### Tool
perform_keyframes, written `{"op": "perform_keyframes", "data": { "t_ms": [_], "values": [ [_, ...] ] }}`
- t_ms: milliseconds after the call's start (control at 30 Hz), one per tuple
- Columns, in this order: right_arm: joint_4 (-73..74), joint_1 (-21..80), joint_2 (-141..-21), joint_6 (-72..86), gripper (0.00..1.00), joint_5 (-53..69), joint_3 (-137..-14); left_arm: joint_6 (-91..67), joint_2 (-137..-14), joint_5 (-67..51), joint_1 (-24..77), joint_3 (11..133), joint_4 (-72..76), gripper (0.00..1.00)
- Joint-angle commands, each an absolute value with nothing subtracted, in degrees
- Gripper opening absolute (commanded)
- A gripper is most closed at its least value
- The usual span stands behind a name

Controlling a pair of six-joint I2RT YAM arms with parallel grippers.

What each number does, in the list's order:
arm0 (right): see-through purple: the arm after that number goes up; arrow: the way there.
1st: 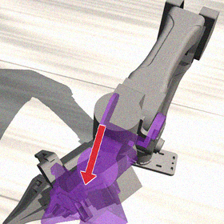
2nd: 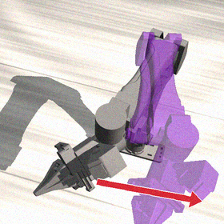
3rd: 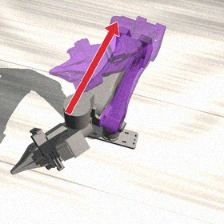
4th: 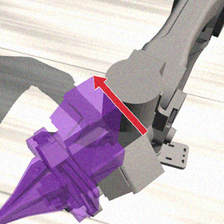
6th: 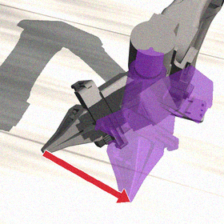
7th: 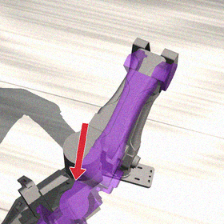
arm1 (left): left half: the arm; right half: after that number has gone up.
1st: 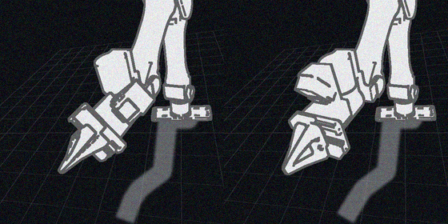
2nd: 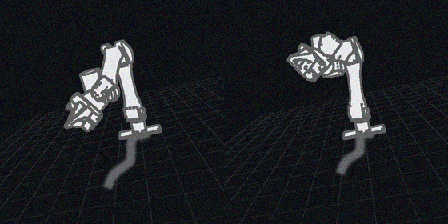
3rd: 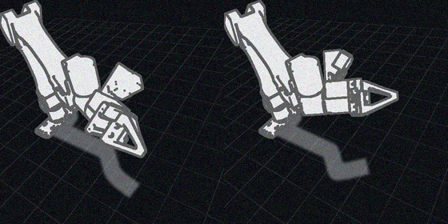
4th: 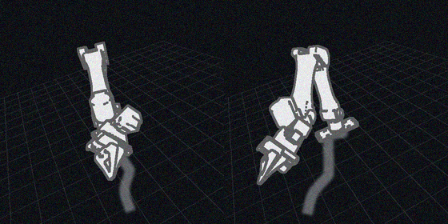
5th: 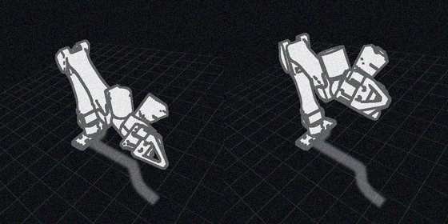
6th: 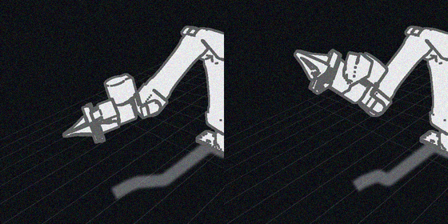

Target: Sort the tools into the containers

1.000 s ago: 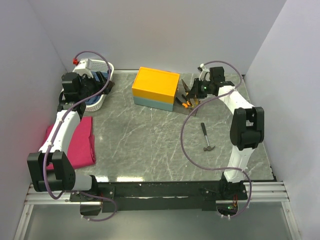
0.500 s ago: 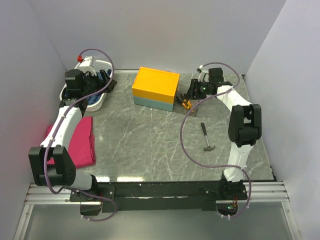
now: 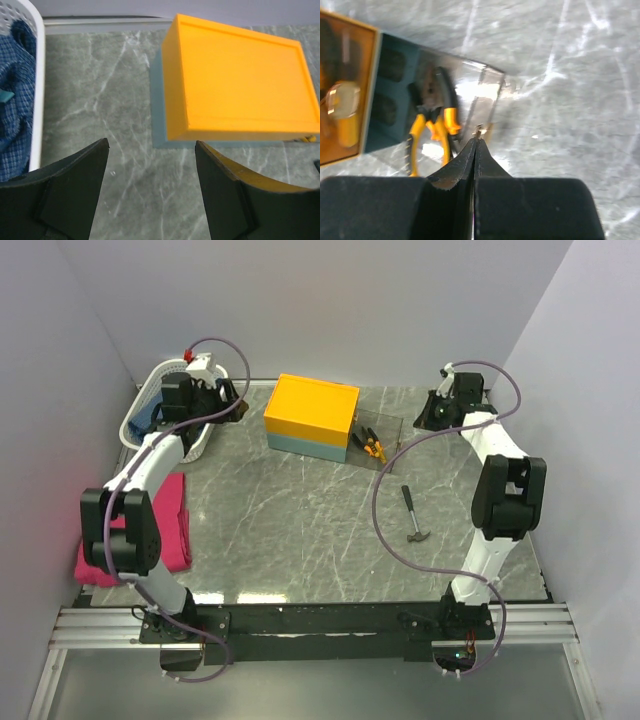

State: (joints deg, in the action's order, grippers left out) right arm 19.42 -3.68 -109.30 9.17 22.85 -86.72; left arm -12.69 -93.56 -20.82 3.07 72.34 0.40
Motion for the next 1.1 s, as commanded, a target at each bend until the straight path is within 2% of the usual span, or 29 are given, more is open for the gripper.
{"op": "perform_keyframes", "data": {
  "t_ms": [0,233,500,800,1067],
  "values": [
    [19.5,-3.3,-110.7,7.0,0.00,21.5,-91.0,-10.7,-97.8,-17.6,3.4,78.7,3.5,0.75],
    [24.1,-1.5,-110.0,1.2,0.00,35.0,-91.7,-9.5,-104.7,-16.8,5.8,82.3,3.8,0.75],
    [19.7,-1.1,-108.5,7.0,0.00,26.9,-85.7,-8.6,-111.1,-18.9,10.2,86.1,3.2,0.73],
    [19.4,-2.8,-108.3,1.2,0.00,20.9,-92.5,-10.5,-109.7,-22.4,13.9,82.7,2.6,0.72],
    [18.9,-3.6,-115.8,0.5,0.00,13.9,-95.6,-8.7,-110.1,-18.5,14.8,83.0,0.5,0.74]
  ]
}}
